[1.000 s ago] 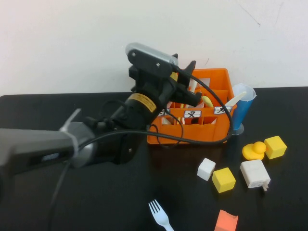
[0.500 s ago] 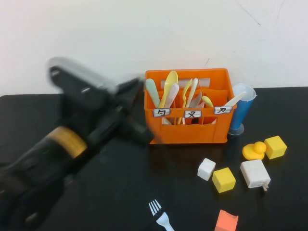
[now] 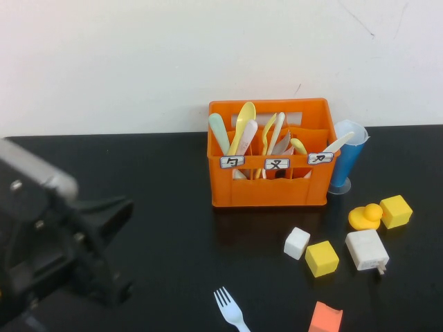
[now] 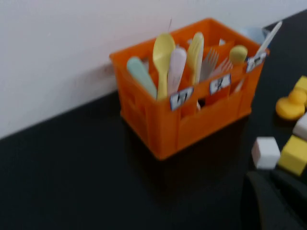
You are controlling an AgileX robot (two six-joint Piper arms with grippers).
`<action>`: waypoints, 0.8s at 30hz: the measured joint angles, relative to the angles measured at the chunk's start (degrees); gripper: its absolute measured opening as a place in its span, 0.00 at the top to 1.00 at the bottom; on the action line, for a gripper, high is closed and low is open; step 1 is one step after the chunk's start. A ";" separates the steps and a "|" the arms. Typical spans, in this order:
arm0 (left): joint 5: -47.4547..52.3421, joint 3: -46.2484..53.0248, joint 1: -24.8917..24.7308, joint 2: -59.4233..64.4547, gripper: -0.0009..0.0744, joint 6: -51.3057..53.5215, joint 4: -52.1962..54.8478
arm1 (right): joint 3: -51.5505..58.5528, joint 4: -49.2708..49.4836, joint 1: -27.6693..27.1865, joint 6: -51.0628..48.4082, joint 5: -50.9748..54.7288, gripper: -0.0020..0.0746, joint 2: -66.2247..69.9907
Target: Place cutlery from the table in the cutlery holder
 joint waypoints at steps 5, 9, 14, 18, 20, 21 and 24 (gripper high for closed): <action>11.74 0.00 3.49 -5.71 0.99 -1.81 1.36 | 0.00 0.00 0.00 0.00 0.00 0.98 0.00; 17.16 1.37 7.17 -10.00 0.99 -5.92 4.46 | 0.00 0.00 0.00 0.00 0.00 0.98 0.00; 11.91 9.36 12.24 -17.99 0.99 -6.68 7.66 | 0.00 0.00 0.00 0.00 0.00 0.98 0.00; 5.55 17.57 19.30 -27.22 0.99 -8.79 8.12 | 0.00 0.00 0.00 0.00 0.00 0.98 0.00; 4.13 21.02 23.30 -31.45 0.99 -9.50 8.12 | 0.00 0.00 0.00 0.00 0.00 0.98 0.00; 3.85 22.75 25.21 -33.76 0.99 -10.20 8.12 | 0.00 0.00 0.00 0.00 0.00 0.98 0.00; 3.33 26.88 30.21 -39.99 0.99 -11.51 7.99 | 0.00 0.00 0.00 0.00 0.00 0.98 0.00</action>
